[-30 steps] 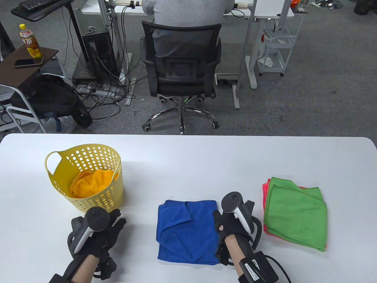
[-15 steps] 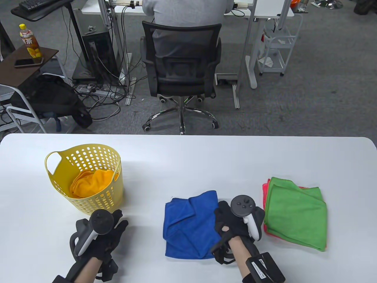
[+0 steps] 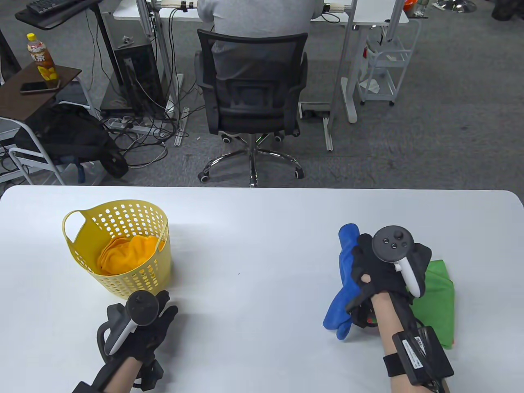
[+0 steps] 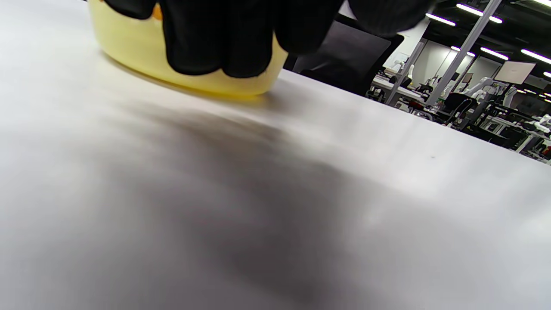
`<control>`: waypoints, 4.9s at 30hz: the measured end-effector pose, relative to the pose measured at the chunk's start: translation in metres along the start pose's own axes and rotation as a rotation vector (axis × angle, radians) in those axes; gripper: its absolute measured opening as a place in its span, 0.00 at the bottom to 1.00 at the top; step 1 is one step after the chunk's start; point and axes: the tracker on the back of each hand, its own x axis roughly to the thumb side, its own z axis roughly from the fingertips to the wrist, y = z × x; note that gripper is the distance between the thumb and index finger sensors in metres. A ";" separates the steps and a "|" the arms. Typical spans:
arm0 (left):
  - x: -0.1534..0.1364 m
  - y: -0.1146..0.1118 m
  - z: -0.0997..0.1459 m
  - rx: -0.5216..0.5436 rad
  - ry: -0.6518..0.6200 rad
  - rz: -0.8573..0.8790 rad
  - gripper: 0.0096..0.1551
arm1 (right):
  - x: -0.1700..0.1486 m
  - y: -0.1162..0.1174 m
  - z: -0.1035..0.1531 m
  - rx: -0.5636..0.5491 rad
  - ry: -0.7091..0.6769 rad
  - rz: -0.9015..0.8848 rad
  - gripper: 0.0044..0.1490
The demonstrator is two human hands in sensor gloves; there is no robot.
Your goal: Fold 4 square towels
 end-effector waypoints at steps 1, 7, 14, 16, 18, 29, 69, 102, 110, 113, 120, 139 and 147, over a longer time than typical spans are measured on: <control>0.001 0.001 0.001 0.004 -0.003 -0.001 0.37 | -0.003 -0.008 -0.001 -0.014 0.003 -0.015 0.26; 0.006 0.000 0.004 0.013 -0.016 -0.022 0.37 | -0.085 -0.054 -0.016 -0.096 0.143 -0.141 0.26; 0.009 -0.005 0.004 0.010 -0.014 -0.049 0.38 | -0.235 -0.030 -0.032 -0.098 0.523 -0.126 0.42; 0.009 -0.008 0.003 0.006 -0.010 -0.070 0.38 | -0.240 -0.023 -0.030 -0.184 0.526 -0.102 0.44; 0.010 -0.010 0.001 -0.002 -0.006 -0.086 0.38 | -0.222 -0.019 -0.031 -0.223 0.453 -0.105 0.44; 0.028 -0.014 0.012 -0.046 -0.103 -0.133 0.39 | -0.001 0.002 0.030 -0.196 -0.279 -0.398 0.48; -0.012 0.061 -0.093 -0.574 0.233 -0.389 0.40 | 0.004 0.026 0.042 -0.121 -0.504 -0.355 0.44; 0.128 0.221 0.081 0.165 -0.600 0.416 0.43 | 0.007 0.012 0.056 -0.144 -0.548 -0.416 0.46; 0.191 0.094 0.019 -0.079 -0.461 0.188 0.40 | 0.005 0.009 0.057 -0.136 -0.551 -0.435 0.47; 0.193 0.065 -0.004 -0.097 -0.429 0.166 0.40 | 0.002 0.008 0.055 -0.132 -0.543 -0.436 0.47; 0.147 0.018 -0.030 -0.098 -0.182 -0.049 0.37 | 0.002 0.014 0.050 -0.106 -0.537 -0.425 0.47; 0.171 -0.049 -0.101 0.024 0.010 -0.271 0.34 | 0.001 0.043 0.029 -0.019 -0.474 -0.317 0.45; 0.172 -0.056 -0.075 -0.200 -0.231 -0.356 0.28 | 0.004 0.040 0.032 -0.025 -0.494 -0.338 0.45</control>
